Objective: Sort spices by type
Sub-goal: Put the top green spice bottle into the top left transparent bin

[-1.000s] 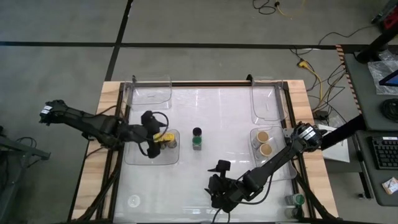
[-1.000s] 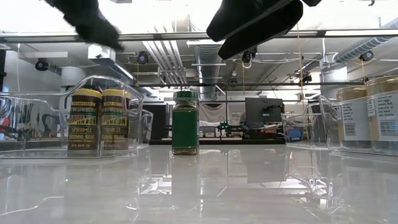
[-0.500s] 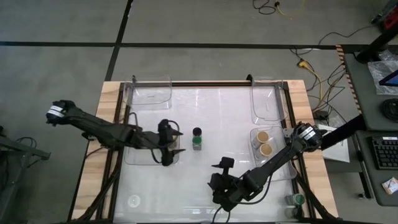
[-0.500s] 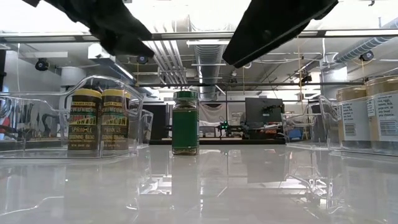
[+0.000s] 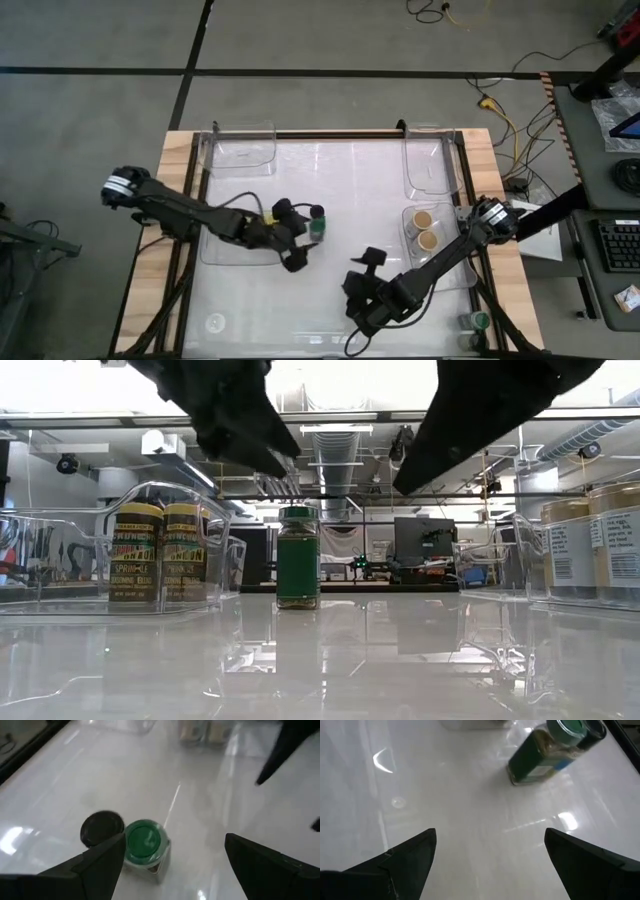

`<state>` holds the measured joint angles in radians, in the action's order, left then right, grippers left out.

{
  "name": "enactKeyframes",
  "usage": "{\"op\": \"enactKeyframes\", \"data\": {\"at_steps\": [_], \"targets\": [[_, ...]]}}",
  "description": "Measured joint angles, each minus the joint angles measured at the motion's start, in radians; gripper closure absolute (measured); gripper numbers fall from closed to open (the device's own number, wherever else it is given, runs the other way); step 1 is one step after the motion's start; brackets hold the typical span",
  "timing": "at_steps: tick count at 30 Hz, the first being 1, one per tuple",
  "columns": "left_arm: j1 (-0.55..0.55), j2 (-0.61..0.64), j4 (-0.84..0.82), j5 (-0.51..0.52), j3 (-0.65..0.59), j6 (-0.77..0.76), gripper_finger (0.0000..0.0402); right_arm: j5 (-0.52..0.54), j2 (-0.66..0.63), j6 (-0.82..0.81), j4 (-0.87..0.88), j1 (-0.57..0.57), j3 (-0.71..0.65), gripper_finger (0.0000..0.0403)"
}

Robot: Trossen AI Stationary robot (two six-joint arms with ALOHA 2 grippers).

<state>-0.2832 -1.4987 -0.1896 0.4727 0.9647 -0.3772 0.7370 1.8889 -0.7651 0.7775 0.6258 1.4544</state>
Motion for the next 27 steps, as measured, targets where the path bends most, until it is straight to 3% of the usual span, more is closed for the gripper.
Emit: {"op": "enactKeyframes", "data": {"at_steps": [12,27], "targets": [[0.023,-0.184,-0.365,0.096,0.227,-0.216,0.0092,-0.003,0.000,-0.022,0.012,0.005,-0.009,0.0039],[0.039,-0.360,-0.370,0.005,0.350,-0.199,0.0095,-0.004,0.000,-0.009,0.013,0.013,-0.009,0.0039]]}}
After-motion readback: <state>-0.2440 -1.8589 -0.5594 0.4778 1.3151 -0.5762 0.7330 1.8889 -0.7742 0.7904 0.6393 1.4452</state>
